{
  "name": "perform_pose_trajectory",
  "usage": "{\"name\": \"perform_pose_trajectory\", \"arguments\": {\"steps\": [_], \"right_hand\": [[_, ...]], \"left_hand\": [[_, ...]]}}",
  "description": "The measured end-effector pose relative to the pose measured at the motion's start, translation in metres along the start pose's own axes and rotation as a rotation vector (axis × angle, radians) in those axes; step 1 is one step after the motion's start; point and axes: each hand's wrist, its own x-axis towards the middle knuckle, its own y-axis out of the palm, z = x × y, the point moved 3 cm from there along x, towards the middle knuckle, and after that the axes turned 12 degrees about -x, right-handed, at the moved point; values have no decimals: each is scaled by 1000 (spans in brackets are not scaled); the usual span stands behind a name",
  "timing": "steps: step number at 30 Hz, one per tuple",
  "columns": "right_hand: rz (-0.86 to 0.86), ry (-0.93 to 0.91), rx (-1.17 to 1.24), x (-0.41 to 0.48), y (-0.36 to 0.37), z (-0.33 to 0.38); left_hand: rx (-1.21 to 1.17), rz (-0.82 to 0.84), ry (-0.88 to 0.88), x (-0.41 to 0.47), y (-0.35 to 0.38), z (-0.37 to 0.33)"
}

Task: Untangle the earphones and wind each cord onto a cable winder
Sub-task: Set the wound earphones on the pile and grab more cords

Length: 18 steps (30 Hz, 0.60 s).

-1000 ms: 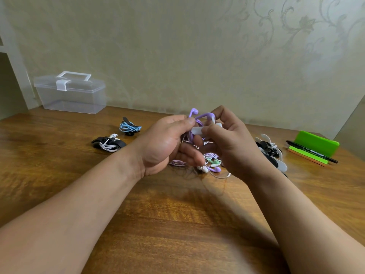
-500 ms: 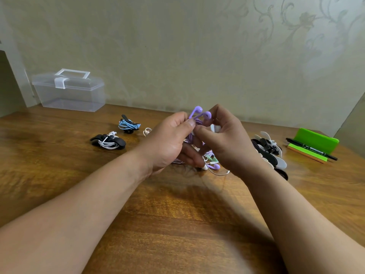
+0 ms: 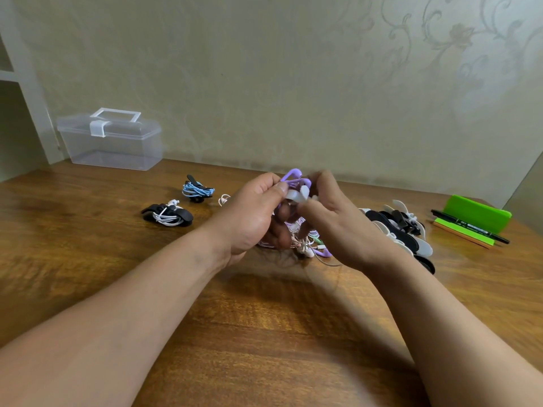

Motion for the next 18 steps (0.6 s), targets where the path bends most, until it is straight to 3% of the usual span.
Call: {"name": "perform_pose_trajectory", "arguments": {"steps": [5,10,18], "right_hand": [[14,-19,149,2,3,-1],[22,-36,120,5,7,-7],[-35,22,225,8,2,-8]], "left_hand": [[110,-48,26,1,-2,0],[324,-1,47,-4,-1,-3],[282,78,50,-8,3,-8]]}}
